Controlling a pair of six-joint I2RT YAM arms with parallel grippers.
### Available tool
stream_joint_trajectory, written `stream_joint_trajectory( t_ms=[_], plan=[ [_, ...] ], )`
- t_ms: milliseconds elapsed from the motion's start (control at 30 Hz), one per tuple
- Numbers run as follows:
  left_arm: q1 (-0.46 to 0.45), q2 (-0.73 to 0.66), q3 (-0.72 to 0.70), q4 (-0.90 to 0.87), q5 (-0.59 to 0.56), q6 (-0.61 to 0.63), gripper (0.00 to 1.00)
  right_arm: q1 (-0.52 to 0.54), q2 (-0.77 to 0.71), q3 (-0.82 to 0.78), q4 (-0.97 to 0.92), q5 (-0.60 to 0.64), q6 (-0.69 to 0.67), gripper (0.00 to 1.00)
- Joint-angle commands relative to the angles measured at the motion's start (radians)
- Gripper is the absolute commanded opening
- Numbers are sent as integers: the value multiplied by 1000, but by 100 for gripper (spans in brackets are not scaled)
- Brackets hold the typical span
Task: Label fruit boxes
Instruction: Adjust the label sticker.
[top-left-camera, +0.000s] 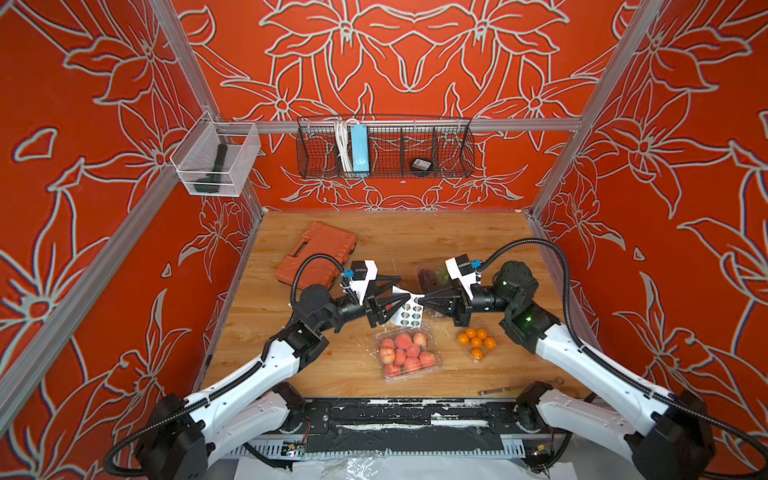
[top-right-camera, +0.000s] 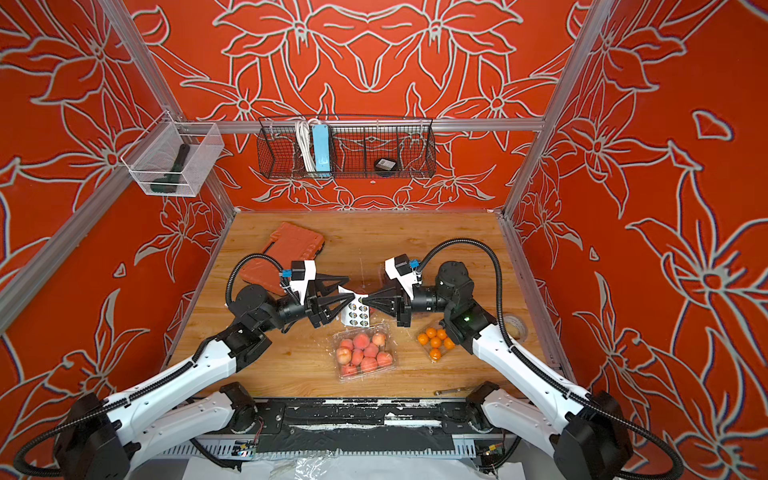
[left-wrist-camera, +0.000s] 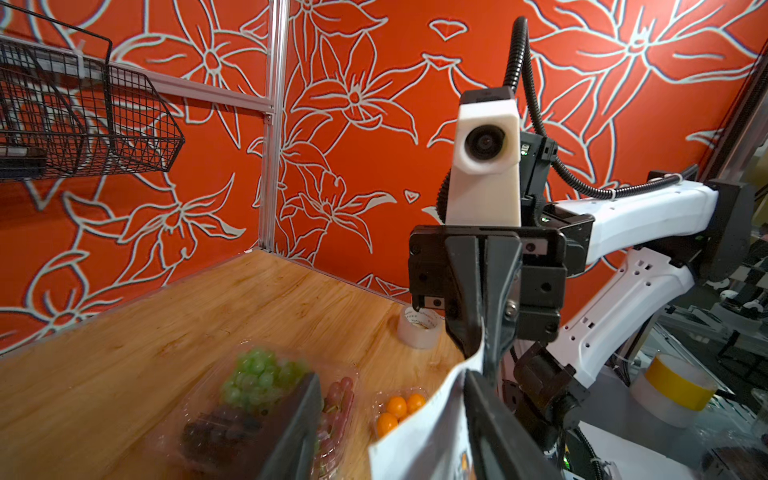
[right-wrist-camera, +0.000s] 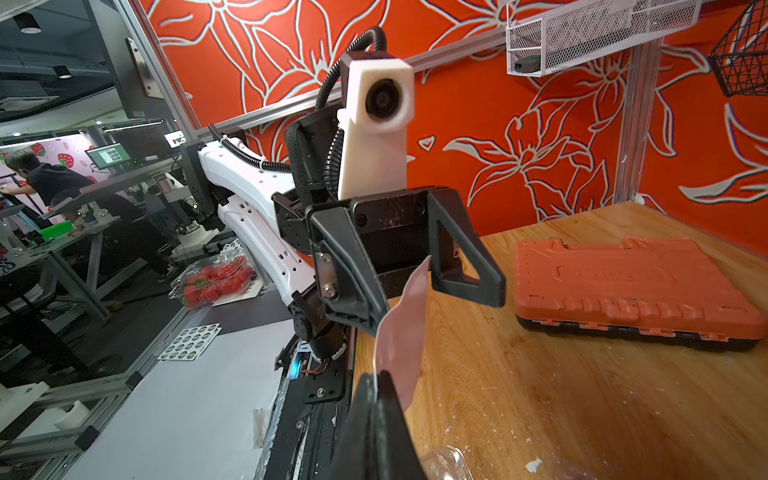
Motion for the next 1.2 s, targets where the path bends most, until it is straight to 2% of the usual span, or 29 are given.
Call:
stream_joint_trajectory(
  t_ms=[0, 567, 1167],
  plan=[
    [4, 4, 3, 24, 25, -7, 56, 5, -13, -11, 41, -23, 2, 0],
    [3, 72, 27, 56, 100, -42, 56, 10, 11, -4, 49, -16, 6, 0],
    [-6, 62, 13, 54, 108, -31, 58, 12, 28, 13, -7, 36, -26, 0]
  ],
)
